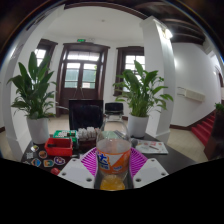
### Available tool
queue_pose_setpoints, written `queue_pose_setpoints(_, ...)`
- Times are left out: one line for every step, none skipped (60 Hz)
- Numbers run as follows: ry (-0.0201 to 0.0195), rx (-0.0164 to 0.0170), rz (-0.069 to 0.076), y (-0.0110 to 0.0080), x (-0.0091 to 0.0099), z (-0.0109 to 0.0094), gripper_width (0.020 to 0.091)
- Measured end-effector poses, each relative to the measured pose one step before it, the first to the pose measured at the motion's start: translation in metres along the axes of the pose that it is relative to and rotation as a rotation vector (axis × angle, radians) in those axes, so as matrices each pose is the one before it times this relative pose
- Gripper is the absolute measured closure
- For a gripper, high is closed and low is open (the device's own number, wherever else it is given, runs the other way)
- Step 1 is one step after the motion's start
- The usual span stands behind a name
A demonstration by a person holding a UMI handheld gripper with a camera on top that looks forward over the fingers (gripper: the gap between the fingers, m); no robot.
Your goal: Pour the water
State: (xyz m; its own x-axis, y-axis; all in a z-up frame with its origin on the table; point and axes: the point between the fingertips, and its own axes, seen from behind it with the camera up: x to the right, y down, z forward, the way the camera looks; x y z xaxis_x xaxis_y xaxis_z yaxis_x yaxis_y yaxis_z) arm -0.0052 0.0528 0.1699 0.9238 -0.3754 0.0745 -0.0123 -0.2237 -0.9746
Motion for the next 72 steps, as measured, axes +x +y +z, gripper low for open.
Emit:
queue_pose_setpoints(-0.00071,-0.00364,0.0026,0.00145,0.00091,0.00420,0.0723)
queue_pose_setpoints(-0.00192,-0.00327,0.0021,0.00354,0.00053,0.00313,0.0723)
queue_pose_setpoints(-0.00154,-0.00057,0.0010,0.00454,0.00004,0.00195,0.0723)
queue_pose_setpoints(-0.00222,0.00064,0.0018,0.00382,0.00000,0.00202,0.0722)
queue_pose_setpoints(-0.00256,0.00132,0.0029,0.00347,0.00028,0.00157,0.0723)
queue_pose_setpoints(-0.00291,-0.00030,0.0042,0.00466,-0.00034,0.00201,0.0723)
queue_pose_setpoints(-0.00297,-0.00299,0.0052,0.00123,-0.00139,0.00750,0.0723)
queue_pose_setpoints(-0.00315,-0.00351,0.0052,0.01375,-0.00354,-0.00867,0.0727)
queue_pose_setpoints(-0.00152,0.03315,0.0058,-0.00302,0.00069,-0.00130,0.0714)
queue_pose_setpoints(0.00575,0.01738,0.0030,-0.00104,0.00021,-0.00100,0.0716)
queue_pose_setpoints(0.00187,-0.00453,0.0037,0.00278,0.00132,-0.00040,0.0714)
queue_pose_setpoints(-0.00118,-0.00002,0.0090,0.00123,0.00055,-0.00048,0.0714)
queue_pose_setpoints(0.00224,0.00634,0.0111,-0.00113,0.00108,-0.00039,0.0718)
queue_pose_setpoints(0.00468,-0.00451,0.0090,0.00127,0.00193,-0.00023,0.0718)
queue_pose_setpoints(0.00311,0.00359,0.0078,-0.00061,0.00143,-0.00066,0.0718)
queue_pose_setpoints(-0.00038,0.00407,0.0078,-0.00253,0.00271,0.01214,0.0718)
queue_pose_setpoints(0.00097,0.00075,0.0046,-0.00011,-0.00228,-0.01117,0.0716)
queue_pose_setpoints(0.00147,0.00311,0.0024,0.00003,0.00003,-0.00166,0.0705)
queue_pose_setpoints(0.00175,0.00144,-0.0009,-0.00009,0.00060,-0.00091,0.0700)
queue_pose_setpoints(-0.00104,0.00159,-0.0026,-0.00032,-0.00036,-0.00058,0.0698)
queue_pose_setpoints(-0.00166,0.00113,-0.0040,0.00006,-0.00045,-0.00050,0.0681)
queue_pose_setpoints(-0.00216,0.00212,-0.0060,-0.00025,-0.00050,-0.00062,0.0674)
queue_pose_setpoints(-0.00309,0.00195,-0.0046,0.00019,-0.00024,0.00447,0.0657)
queue_pose_setpoints(-0.00094,0.00143,-0.0050,-0.00090,-0.00083,-0.00159,0.0641)
queue_pose_setpoints(0.00012,0.00204,-0.0030,-0.00054,-0.00031,-0.00074,0.0630)
queue_pose_setpoints(0.00151,0.00261,-0.0006,-0.00051,-0.00009,-0.00072,0.0624)
queue_pose_setpoints(0.00153,0.00135,0.0010,-0.00026,-0.00037,-0.00040,0.0611)
queue_pose_setpoints(0.00126,-0.00011,0.0006,0.00008,-0.00032,-0.00016,0.0602)
queue_pose_setpoints(0.00098,-0.00760,0.0002,0.00179,0.00016,0.00002,0.0595)
queue_pose_setpoints(-0.00079,-0.01501,-0.0016,0.00351,-0.00005,0.00040,0.0570)
queue_pose_setpoints(-0.00094,-0.01884,-0.0032,0.00417,0.00035,0.00037,0.0541)
queue_pose_setpoints(-0.00016,-0.01718,-0.0061,0.00482,0.00110,0.00477,0.0480)
queue_pose_setpoints(-0.00035,-0.01614,-0.0094,0.00387,0.00028,-0.00021,0.0450)
queue_pose_setpoints(0.00247,-0.01139,-0.0121,0.00279,0.00097,-0.00063,0.0419)
queue_pose_setpoints(0.00230,-0.00607,-0.0130,0.00195,0.00086,-0.00116,0.0400)
queue_pose_setpoints(0.00308,-0.00285,-0.0126,0.00137,0.00119,-0.00124,0.0388)
queue_pose_setpoints(0.00368,-0.00273,-0.0113,0.00119,0.00132,-0.00170,0.0383)
queue_pose_setpoints(0.00214,-0.00443,-0.0109,0.00195,0.00128,-0.00256,0.0372)
queue_pose_setpoints(0.00261,-0.00526,-0.0112,0.00245,0.00047,-0.00203,0.0363)
queue_pose_setpoints(0.00064,-0.00627,-0.0110,0.00210,0.00028,-0.00260,0.0354)
queue_pose_setpoints(-0.00075,-0.00618,-0.0108,0.00252,0.00055,-0.00290,0.0347)
queue_pose_setpoints(-0.00130,-0.00611,-0.0099,0.00276,0.00049,-0.00346,0.0347)
queue_pose_setpoints(-0.00193,-0.00549,-0.0078,0.00280,0.00042,-0.00365,0.0345)
queue_pose_setpoints(-0.00133,-0.00595,-0.0050,0.00348,0.00052,-0.00433,0.0344)
queue_pose_setpoints(-0.00138,-0.00600,-0.0020,0.00365,0.00208,-0.00527,0.0348)
queue_pose_setpoints(0.00023,-0.00662,0.0007,0.00419,-0.00067,-0.00452,0.0347)
queue_pose_setpoints(-0.00036,-0.00812,0.0030,0.00434,-0.00009,-0.00449,0.0347)
queue_pose_setpoints(-0.00050,-0.00544,0.0035,0.00388,0.00016,-0.00517,0.0348)
queue_pose_setpoints(-0.00060,-0.00141,0.0025,0.00316,0.00043,-0.00528,0.0346)
queue_pose_setpoints(0.00000,-0.00060,0.0022,0.00307,0.00041,-0.00583,0.0348)
queue_pose_setpoints(-0.00008,-0.00233,0.0033,0.00337,0.00032,-0.00578,0.0348)
queue_pose_setpoints(-0.00172,-0.00502,0.0038,0.00382,0.00039,-0.00609,0.0348)
queue_pose_setpoints(-0.00451,-0.00626,0.0035,0.00416,-0.00028,-0.00652,0.0347)
queue_pose_setpoints(-0.00895,-0.00292,0.0026,0.00290,0.00211,-0.00615,0.0347)
queue_pose_setpoints(-0.00724,0.00007,0.0022,0.00293,-0.00047,-0.00836,0.0347)
queue_pose_setpoints(-0.00760,0.00230,0.0009,0.00126,-0.00072,-0.00618,0.0349)
queue_pose_setpoints(-0.00961,-0.00101,0.0009,0.00177,-0.00074,-0.00646,0.0348)
queue_pose_setpoints(-0.01266,-0.00579,0.0022,0.00235,-0.00150,-0.00658,0.0348)
queue_pose_setpoints(-0.01385,-0.00610,0.0042,0.00203,-0.00200,-0.00687,0.0347)
queue_pose_setpoints(-0.01281,-0.00235,0.0062,0.00097,-0.00174,-0.00670,0.0347)
queue_pose_setpoints(-0.01145,0.00122,0.0086,-0.00111,-0.00033,-0.00585,0.0347)
queue_pose_setpoints(-0.01232,0.00202,0.0083,0.00086,-0.00168,-0.00735,0.0346)
queue_pose_setpoints(-0.01257,0.00368,0.0077,-0.00088,-0.00149,-0.00579,0.0345)
queue_pose_setpoints(-0.01116,0.00542,0.0069,-0.00186,-0.00139,-0.00632,0.0344)
queue_pose_setpoints(-0.00886,0.00649,0.0067,-0.00227,-0.00060,-0.00613,0.0343)
queue_pose_setpoints(-0.00611,0.00524,0.0067,-0.00244,0.00002,-0.00617,0.0342)
queue_pose_setpoints(-0.00590,0.00256,0.0056,-0.00183,-0.00029,-0.00590,0.0345)
queue_pose_setpoints(-0.00654,0.00142,0.0019,-0.00340,-0.00138,-0.00460,0.0346)
queue_pose_setpoints(-0.00993,0.00129,-0.0009,-0.00191,-0.00209,-0.00779,0.0347)
queue_pose_setpoints(-0.01120,0.00151,-0.0050,-0.00165,-0.00160,-0.00625,0.0351)
queue_pose_setpoints(-0.01026,-0.00038,-0.0062,-0.00135,-0.00183,-0.00567,0.0353)
queue_pose_setpoints(-0.00786,-0.00147,-0.0055,-0.00053,-0.00159,-0.00579,0.0352)
